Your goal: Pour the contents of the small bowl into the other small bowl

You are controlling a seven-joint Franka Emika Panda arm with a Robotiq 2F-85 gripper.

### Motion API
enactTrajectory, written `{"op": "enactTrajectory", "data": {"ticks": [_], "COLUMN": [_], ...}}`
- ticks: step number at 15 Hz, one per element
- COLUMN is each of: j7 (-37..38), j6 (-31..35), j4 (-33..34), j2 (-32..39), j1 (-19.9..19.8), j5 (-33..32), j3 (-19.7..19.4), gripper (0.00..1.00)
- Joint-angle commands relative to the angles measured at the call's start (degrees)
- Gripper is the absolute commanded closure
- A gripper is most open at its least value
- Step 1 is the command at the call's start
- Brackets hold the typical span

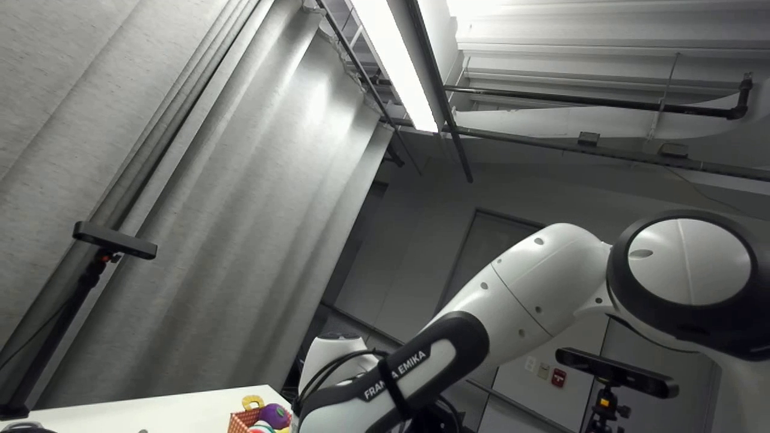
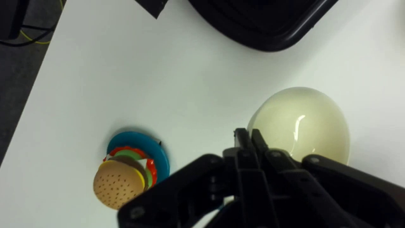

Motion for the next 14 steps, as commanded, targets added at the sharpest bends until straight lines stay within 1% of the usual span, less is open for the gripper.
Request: {"op": "enactTrajectory", "data": {"ticks": [1,3,6,9,14], "j7": [-11.3,-14.4,-17.2,-18.4,-20.4], "j6": [-2.6,-3.6,-5.5,-6.9,-8.5], "j4": [2.9,4.5,7.8,11.8,16.7], "j2": [3.5,5.5,8.7,12.2,16.6], "j1": [1.1,1.9,2.5,3.0,2.6], "j5": [8.7,10.9,12.9,13.6,16.9], "j3": [0.1,-0.5,-1.3,-2.2,-2.2], "gripper": [0.99,0.99,0.99,0.99,0.99]}}
